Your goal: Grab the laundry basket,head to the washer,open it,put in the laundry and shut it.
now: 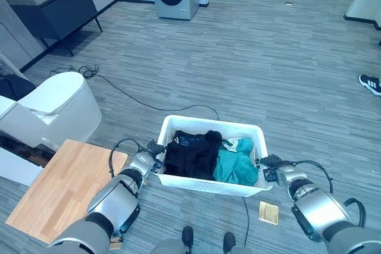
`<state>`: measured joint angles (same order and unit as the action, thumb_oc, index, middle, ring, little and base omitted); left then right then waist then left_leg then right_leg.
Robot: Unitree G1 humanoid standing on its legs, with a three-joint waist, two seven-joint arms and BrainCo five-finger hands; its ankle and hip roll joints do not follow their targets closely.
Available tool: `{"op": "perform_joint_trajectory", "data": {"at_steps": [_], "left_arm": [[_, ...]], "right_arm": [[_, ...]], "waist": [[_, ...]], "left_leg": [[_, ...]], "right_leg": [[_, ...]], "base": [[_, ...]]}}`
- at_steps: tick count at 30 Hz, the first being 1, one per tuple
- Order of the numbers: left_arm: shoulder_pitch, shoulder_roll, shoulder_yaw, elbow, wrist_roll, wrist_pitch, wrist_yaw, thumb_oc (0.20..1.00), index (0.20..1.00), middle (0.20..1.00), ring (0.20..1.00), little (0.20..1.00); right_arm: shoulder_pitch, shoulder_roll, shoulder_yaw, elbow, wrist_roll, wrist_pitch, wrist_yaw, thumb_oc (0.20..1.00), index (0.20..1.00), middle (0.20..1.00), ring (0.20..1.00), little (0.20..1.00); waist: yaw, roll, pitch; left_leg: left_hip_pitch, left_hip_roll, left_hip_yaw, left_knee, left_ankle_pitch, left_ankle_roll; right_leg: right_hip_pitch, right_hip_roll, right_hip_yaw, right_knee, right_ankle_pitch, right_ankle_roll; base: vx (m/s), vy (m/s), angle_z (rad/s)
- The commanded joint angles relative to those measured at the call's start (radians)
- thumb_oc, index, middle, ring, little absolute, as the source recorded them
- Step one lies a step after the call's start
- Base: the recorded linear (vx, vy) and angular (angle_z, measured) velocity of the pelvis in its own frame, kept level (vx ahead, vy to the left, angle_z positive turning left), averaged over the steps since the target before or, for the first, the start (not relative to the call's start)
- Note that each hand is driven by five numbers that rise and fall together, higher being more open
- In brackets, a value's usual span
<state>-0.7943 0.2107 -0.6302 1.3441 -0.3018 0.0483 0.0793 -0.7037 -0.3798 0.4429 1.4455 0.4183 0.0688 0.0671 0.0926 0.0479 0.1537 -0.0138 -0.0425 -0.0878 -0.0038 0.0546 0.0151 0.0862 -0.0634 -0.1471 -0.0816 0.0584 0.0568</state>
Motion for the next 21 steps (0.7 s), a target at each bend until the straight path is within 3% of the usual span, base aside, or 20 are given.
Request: {"op": "perform_joint_trajectory", "data": {"at_steps": [1,7,12,13,14,15,17,21], "left_arm": [[-0.091,-0.015,0.055,0.066,-0.023,-0.058,-0.038,0.200,0.200,0.200,0.200,0.200],[-0.060,0.010,0.060,0.106,0.010,-0.052,-0.057,0.200,0.200,0.200,0.200,0.200],[-0.025,0.047,0.111,0.120,0.007,-0.058,-0.065,0.200,0.200,0.200,0.200,0.200],[-0.017,0.063,0.129,0.124,0.001,-0.059,-0.070,0.200,0.200,0.200,0.200,0.200],[-0.010,0.066,0.155,0.100,-0.021,-0.066,-0.064,0.200,0.200,0.200,0.200,0.200],[-0.010,0.067,0.155,0.100,-0.021,-0.066,-0.064,0.200,0.200,0.200,0.200,0.200],[0.000,0.070,0.170,0.051,-0.053,-0.081,-0.046,0.200,0.200,0.200,0.200,0.200],[0.033,0.086,0.183,-0.025,-0.092,-0.102,-0.019,0.200,0.200,0.200,0.200,0.200]], "right_arm": [[-0.058,0.023,-0.050,0.002,0.086,-0.045,0.072,0.200,0.200,0.200,0.200,0.200],[-0.035,0.046,-0.063,0.016,0.101,-0.052,0.072,0.200,0.200,0.200,0.200,0.200],[-0.026,0.080,-0.022,0.005,0.049,-0.066,0.063,0.200,0.200,0.200,0.200,0.200],[-0.024,0.086,-0.010,-0.007,0.027,-0.075,0.046,0.200,0.200,0.200,0.200,0.200],[-0.027,0.083,-0.005,-0.062,0.018,-0.086,0.016,0.200,0.200,0.200,0.200,0.200],[-0.026,0.084,-0.005,-0.063,0.018,-0.086,0.015,0.200,0.200,0.200,0.200,0.200],[-0.042,0.075,-0.014,-0.130,0.044,-0.091,-0.016,0.200,0.200,0.200,0.200,0.200],[-0.045,0.084,-0.013,-0.188,0.067,-0.100,-0.021,0.200,0.200,0.200,0.200,0.200]], "waist": [[0.059,-0.037,-0.118],[0.104,-0.070,-0.117],[0.090,-0.078,-0.116],[0.072,-0.080,-0.110],[0.028,-0.076,-0.092],[0.028,-0.075,-0.092],[-0.021,-0.067,-0.066],[-0.041,-0.051,-0.061]], "left_leg": [[-0.037,-0.067,-0.105,0.083,-0.083,0.013],[-0.047,-0.080,-0.206,0.078,-0.061,-0.008],[-0.043,-0.067,-0.190,0.063,-0.059,-0.010],[-0.051,-0.064,-0.167,0.074,-0.066,-0.012],[-0.078,-0.062,-0.096,0.123,-0.082,-0.018],[-0.080,-0.062,-0.095,0.128,-0.085,-0.018],[-0.116,-0.033,0.050,0.186,-0.111,-0.019],[-0.107,-0.039,0.108,0.242,-0.178,0.011]], "right_leg": [[-0.040,-0.011,0.040,0.114,-0.106,0.059],[-0.019,-0.007,-0.060,0.107,-0.118,0.048],[-0.033,0.000,-0.033,0.107,-0.112,0.045],[-0.037,-0.002,-0.027,0.106,-0.108,0.043],[-0.047,-0.015,-0.032,0.111,-0.106,0.040],[-0.047,-0.014,-0.032,0.112,-0.106,0.040],[-0.069,-0.029,-0.030,0.133,-0.107,0.038],[-0.087,-0.047,0.031,0.217,-0.130,0.045]], "base": [[0.02,-0.086,0.42],[0.00,-0.093,0.57],[-0.01,-0.026,0.24],[-0.05,0.080,-0.09],[-0.05,0.081,-0.06],[-0.08,0.106,-0.02],[-0.08,0.112,0.02],[0.09,0.130,-0.17]]}}
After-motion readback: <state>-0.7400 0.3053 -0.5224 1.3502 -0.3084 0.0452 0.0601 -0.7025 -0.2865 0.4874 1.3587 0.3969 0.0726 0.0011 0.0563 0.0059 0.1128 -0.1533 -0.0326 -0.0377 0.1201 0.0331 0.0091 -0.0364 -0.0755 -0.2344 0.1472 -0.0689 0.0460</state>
